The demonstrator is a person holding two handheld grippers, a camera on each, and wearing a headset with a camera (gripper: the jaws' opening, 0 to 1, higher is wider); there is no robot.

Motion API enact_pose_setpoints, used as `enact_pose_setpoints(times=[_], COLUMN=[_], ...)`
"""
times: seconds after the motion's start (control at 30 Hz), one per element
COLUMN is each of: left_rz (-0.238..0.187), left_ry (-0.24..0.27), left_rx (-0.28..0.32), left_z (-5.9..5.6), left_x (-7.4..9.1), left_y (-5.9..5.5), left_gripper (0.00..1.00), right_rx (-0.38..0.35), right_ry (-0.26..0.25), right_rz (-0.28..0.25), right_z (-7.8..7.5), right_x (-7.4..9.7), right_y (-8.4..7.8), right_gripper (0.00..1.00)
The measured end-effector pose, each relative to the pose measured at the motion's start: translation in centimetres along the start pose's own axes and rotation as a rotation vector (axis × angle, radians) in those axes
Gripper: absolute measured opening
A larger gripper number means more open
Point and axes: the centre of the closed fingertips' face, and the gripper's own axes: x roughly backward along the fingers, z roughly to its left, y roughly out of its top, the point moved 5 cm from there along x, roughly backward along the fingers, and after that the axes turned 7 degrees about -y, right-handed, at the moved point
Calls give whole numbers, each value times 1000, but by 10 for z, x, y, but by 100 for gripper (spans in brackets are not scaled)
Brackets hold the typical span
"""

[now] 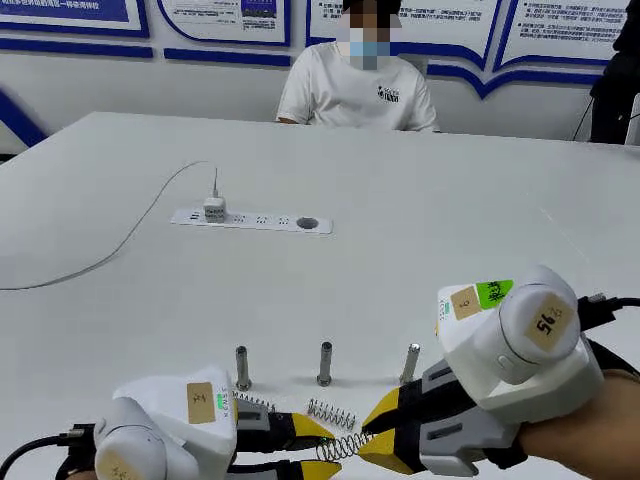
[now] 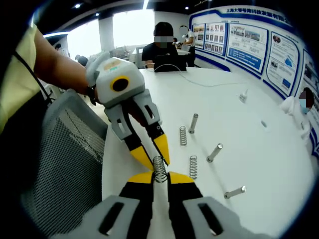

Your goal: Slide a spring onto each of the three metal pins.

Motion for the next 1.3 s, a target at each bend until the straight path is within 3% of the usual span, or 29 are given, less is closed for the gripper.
enact_pose_setpoints(times=[0.7, 1.3], left_rz=[-18, -39], left_ry=[-5, -7], left_rx=[10, 31], left_z=[0, 0], left_x=[-1, -2], left_y=[8, 11], left_gripper=[12, 16], right_rx=[17, 1], right_ry=[-20, -54], right_rz=[-112, -143], right_z=[3, 0], right_x=[-3, 1], right_y=[29, 32], right_gripper=[12, 11])
